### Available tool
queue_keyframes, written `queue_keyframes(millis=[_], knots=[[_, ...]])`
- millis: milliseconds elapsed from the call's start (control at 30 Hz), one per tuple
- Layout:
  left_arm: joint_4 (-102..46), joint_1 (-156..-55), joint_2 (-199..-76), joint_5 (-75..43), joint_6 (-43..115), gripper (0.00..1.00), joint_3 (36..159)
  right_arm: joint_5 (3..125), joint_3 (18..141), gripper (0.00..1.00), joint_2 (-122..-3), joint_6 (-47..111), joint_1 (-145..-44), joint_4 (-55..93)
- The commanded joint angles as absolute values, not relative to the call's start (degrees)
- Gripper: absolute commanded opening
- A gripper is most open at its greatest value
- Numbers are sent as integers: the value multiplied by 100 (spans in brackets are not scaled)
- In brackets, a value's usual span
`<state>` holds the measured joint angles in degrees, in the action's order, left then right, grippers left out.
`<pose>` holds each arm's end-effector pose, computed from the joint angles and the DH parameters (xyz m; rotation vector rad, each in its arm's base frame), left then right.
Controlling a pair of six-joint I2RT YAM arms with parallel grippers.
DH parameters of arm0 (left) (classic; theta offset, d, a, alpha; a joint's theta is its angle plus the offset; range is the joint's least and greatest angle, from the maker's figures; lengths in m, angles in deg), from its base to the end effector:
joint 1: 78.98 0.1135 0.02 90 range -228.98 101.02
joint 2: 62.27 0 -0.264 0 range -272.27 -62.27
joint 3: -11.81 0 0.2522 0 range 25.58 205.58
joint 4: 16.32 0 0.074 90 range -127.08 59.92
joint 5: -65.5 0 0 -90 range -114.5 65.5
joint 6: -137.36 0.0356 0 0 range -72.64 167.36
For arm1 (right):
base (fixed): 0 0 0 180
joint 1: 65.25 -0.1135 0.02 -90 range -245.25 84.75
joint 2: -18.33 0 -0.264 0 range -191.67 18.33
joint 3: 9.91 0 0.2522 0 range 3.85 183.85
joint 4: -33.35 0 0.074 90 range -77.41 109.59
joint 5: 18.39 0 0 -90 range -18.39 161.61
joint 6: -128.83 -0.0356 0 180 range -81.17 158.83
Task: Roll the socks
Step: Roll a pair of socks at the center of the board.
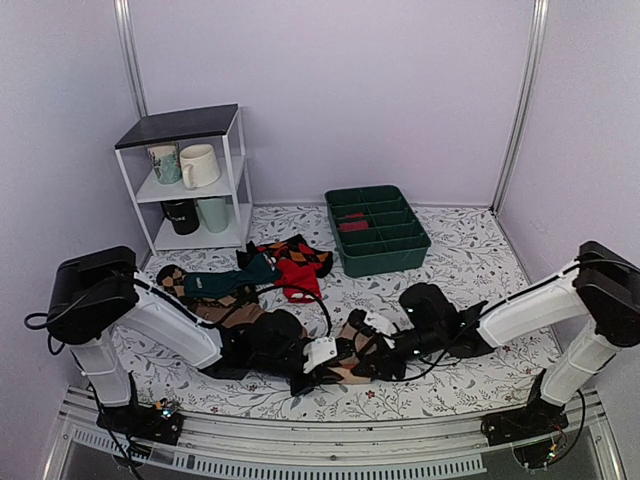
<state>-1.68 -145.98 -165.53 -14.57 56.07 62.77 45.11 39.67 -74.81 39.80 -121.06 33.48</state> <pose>0.1198 -0.2980 0.1043 1.5023 1.7715 -0.7315 0.1521 0.2522 0.1305 -1.3783 2.0299 0.9940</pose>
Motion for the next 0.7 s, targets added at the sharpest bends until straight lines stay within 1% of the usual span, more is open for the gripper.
queue_keyframes(millis=[0, 67, 167, 267, 367, 667], knots=[[-1907, -14472, -17148, -851, 5159, 0, 6359, 5229, 3129, 47, -6457, 4632, -12190, 4995], [-1955, -14394, -17205, -669, 5093, 0, 6378, 5278, 2672, 48, -6231, 4856, -12302, 5521], [-2081, -14290, -17310, -470, 5030, 0, 6482, 5313, 2161, 52, -6170, 5332, -12517, 6111], [-2298, -14247, -17432, -372, 5050, 0, 6651, 5410, 2109, 53, -6296, 5364, -12631, 6156], [-2419, -14228, -17436, -315, 5069, 0, 6746, 5774, 2173, 53, -6521, 5484, -12851, 6081], [-2456, -14171, -17628, -202, 5087, 0, 6751, 6352, 2402, 54, -7150, 5450, -13136, 6019]])
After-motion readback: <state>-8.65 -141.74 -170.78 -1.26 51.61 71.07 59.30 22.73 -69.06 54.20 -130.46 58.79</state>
